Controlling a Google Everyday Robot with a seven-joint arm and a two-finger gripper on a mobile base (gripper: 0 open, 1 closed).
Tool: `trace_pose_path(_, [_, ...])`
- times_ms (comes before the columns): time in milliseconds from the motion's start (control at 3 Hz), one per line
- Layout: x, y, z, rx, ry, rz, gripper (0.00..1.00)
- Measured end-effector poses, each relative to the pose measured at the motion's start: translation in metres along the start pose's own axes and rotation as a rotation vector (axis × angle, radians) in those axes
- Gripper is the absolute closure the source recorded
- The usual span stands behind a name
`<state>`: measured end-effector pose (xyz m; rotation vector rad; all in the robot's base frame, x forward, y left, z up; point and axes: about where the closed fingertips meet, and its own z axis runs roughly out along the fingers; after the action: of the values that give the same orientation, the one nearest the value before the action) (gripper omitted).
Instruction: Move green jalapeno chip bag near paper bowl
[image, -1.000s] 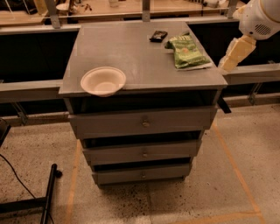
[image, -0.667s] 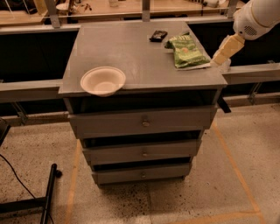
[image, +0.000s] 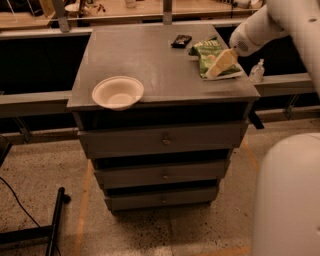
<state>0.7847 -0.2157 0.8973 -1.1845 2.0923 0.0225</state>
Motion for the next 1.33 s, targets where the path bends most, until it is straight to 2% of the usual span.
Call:
trace_pose_path(333, [0.008,0.014,0.011,-0.066,0.028,0.003,0.0])
trace_pose_path(667, [0.008,0.005,0.01,-0.022,-0.001,0.073,0.0])
trace_pose_path(1000, [0.013,-0.01,0.01,0.062,-0.043,0.181,0.0])
trace_pose_path(1333, [0.023,-0.015,0.016,0.106,-0.062,0.268,0.0])
